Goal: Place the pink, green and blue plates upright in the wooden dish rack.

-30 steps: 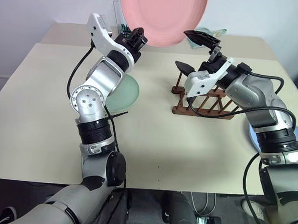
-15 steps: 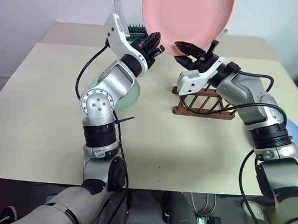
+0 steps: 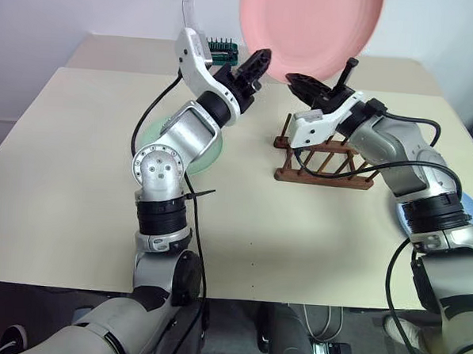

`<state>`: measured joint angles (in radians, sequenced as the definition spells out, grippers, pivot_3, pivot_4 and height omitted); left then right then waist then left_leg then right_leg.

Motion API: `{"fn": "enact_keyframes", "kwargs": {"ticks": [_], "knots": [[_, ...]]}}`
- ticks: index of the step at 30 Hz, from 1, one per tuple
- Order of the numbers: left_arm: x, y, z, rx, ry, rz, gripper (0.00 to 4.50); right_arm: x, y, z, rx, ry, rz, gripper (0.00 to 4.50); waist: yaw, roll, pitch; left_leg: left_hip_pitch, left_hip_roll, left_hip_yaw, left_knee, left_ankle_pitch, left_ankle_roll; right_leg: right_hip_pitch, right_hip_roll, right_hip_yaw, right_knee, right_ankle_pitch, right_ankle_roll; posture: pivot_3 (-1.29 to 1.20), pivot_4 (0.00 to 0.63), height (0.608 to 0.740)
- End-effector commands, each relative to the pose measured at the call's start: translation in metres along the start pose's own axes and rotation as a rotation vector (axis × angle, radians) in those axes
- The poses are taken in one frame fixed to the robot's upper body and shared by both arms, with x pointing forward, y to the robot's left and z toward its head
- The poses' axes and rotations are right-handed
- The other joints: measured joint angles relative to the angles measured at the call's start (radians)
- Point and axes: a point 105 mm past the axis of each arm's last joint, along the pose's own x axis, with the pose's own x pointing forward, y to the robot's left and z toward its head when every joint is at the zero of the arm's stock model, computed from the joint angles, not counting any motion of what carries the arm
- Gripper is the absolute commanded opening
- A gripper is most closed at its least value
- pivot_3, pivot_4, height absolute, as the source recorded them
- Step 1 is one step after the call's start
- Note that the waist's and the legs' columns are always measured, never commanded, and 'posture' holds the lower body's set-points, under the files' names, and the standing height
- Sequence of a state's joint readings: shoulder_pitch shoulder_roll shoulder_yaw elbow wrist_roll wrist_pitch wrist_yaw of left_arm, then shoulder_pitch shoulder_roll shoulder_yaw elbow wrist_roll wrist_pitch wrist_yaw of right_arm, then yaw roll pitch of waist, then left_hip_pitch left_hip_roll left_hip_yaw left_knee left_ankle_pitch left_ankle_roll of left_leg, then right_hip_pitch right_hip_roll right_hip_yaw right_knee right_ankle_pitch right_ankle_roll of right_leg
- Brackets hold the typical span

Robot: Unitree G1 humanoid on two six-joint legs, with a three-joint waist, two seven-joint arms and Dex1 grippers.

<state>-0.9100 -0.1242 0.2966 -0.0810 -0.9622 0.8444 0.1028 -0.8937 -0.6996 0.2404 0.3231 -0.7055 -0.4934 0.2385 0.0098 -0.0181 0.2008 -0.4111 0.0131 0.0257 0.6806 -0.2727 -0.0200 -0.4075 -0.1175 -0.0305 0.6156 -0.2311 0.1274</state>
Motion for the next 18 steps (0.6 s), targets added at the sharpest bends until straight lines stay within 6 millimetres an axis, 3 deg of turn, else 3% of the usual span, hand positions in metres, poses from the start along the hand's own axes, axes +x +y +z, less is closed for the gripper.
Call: {"fn": "enact_keyframes", "kwargs": {"ticks": [1, 3, 5, 8, 12, 18], "knots": [[-0.004, -0.035, -0.002, 0.033, 0.022, -0.182, 3.60, -0.004, -0.031, -0.016, 0.003, 0.053, -0.101, 0.00, -0.001, 0.000, 0.000, 0.000, 0.000, 0.000, 0.000, 0.000, 0.000, 0.000, 0.000, 0.000, 0.000, 0.000, 0.000, 0.00, 0.150, 0.740], [-0.012, -0.048, -0.003, 0.063, 0.037, -0.281, 4.46, -0.008, -0.041, -0.027, 0.112, 0.090, -0.169, 0.00, -0.002, 0.000, 0.000, 0.000, 0.000, 0.000, 0.000, 0.000, 0.000, 0.000, 0.000, 0.000, 0.000, 0.000, 0.000, 0.00, 0.150, 0.740], [-0.020, -0.052, 0.001, 0.104, 0.034, -0.333, 4.46, -0.014, -0.055, -0.038, 0.284, 0.102, -0.266, 0.00, -0.004, 0.000, 0.000, 0.000, 0.000, 0.000, -0.001, 0.000, 0.000, 0.000, 0.000, 0.000, 0.000, 0.000, 0.000, 0.00, 0.150, 0.740], [-0.029, -0.036, 0.011, 0.223, 0.046, -0.310, 4.46, -0.026, -0.082, -0.052, 0.605, 0.068, -0.441, 0.00, -0.009, 0.001, 0.000, 0.000, 0.001, 0.000, -0.001, 0.000, 0.000, 0.000, 0.000, 0.000, 0.000, 0.000, 0.000, 0.00, 0.150, 0.740], [-0.046, -0.003, 0.013, 0.592, 0.152, -0.279, 4.46, -0.050, -0.114, -0.072, 1.315, -0.153, -0.651, 0.00, -0.024, 0.002, 0.000, 0.001, 0.002, 0.000, -0.002, -0.001, 0.001, 0.000, 0.001, 0.000, 0.001, 0.000, 0.000, 0.00, 0.150, 0.740], [-0.063, 0.009, 0.031, 0.678, 0.114, -0.389, 4.46, -0.087, -0.121, -0.075, 1.865, -0.363, -0.490, 0.00, -0.007, 0.003, 0.001, -0.001, 0.002, 0.000, -0.002, -0.004, 0.007, 0.000, 0.000, -0.001, -0.001, 0.000, -0.001, 0.00, 0.150, 0.740]]}}
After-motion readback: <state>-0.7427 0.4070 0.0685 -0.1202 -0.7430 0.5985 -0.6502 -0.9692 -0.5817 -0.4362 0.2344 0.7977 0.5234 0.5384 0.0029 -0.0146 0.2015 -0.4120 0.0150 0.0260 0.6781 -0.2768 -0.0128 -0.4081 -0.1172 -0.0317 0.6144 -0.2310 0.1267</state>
